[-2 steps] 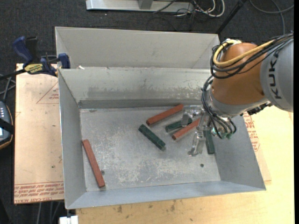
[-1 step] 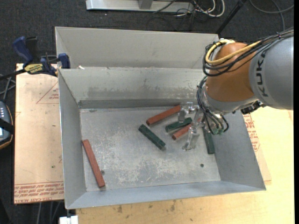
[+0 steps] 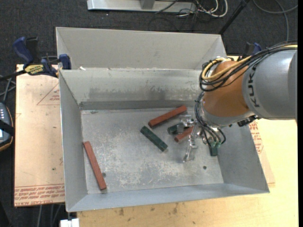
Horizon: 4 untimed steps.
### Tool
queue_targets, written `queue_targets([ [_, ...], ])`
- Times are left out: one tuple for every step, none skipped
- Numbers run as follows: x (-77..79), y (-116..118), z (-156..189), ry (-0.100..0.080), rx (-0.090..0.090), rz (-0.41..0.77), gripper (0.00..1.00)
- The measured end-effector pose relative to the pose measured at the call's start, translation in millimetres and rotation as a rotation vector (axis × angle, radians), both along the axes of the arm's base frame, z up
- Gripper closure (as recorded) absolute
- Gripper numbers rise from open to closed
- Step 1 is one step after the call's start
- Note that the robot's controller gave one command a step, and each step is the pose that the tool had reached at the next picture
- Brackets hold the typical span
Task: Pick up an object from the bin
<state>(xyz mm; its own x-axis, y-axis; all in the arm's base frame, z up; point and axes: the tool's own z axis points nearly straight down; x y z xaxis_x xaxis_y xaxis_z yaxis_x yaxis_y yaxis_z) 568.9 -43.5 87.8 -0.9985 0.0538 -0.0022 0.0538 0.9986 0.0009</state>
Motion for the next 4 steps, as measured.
queue_targets([
  [57.4, -1.0, -13.1, -0.004, 0.0, 0.017, 1.0],
  [55.7, -0.9, -15.4, 0.001, 0.0, 0.018, 0.0],
  [56.1, -0.9, -15.1, 0.0, 0.0, 0.018, 1.0],
  [56.1, -0.9, -15.1, 0.0, 0.0, 0.018, 1.0],
])
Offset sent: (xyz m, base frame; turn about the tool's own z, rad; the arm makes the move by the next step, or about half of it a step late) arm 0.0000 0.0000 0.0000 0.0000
